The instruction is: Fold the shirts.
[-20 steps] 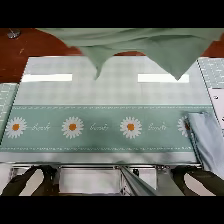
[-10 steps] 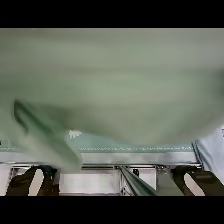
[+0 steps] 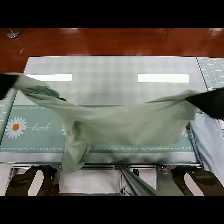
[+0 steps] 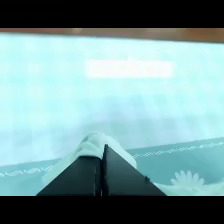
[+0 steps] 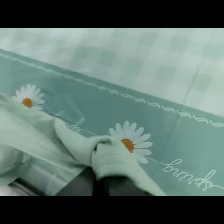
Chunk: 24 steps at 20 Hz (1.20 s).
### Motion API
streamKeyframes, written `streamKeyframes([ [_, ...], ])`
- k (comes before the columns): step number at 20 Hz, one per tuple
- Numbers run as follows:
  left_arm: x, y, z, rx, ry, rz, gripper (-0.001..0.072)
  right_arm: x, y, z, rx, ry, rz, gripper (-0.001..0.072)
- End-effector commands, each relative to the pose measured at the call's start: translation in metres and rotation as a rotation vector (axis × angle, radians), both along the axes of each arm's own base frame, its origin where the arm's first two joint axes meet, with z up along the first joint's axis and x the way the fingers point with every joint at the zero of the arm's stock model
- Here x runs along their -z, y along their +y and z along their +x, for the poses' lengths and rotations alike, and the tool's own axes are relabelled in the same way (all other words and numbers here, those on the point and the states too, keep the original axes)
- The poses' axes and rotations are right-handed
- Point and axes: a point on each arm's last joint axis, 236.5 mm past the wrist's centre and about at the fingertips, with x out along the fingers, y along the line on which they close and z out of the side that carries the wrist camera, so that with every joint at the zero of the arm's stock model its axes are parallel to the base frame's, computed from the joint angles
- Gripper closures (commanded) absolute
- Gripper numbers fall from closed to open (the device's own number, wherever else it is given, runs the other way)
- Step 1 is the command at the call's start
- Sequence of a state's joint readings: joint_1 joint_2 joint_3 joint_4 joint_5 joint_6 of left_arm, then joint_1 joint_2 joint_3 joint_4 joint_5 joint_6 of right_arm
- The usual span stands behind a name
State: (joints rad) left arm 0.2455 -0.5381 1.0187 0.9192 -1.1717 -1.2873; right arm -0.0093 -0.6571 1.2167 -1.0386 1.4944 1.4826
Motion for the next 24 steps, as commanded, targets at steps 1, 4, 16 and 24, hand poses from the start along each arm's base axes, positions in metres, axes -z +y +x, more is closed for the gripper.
streamKeyframes([
  [1,0.083,0.019,0.056,-0.098,-0.001,-0.031,0.0686,0.085,-0.020,0.078,0.133,0.046,-0.016,0.0688],
  [4,0.124,0.037,0.112,-0.191,0.028,-0.033,0.0685,0.128,-0.023,0.151,0.197,0.117,0.021,0.0688],
  [16,0.204,-0.005,0.164,0.107,0.467,0.016,0.0006,0.155,0.022,0.248,0.036,0.380,0.414,0.0089],
  [24,0.305,0.044,-0.012,-0.063,1.041,-0.407,0.0008,0.229,-0.136,0.105,0.373,0.643,0.056,0.0094],
])
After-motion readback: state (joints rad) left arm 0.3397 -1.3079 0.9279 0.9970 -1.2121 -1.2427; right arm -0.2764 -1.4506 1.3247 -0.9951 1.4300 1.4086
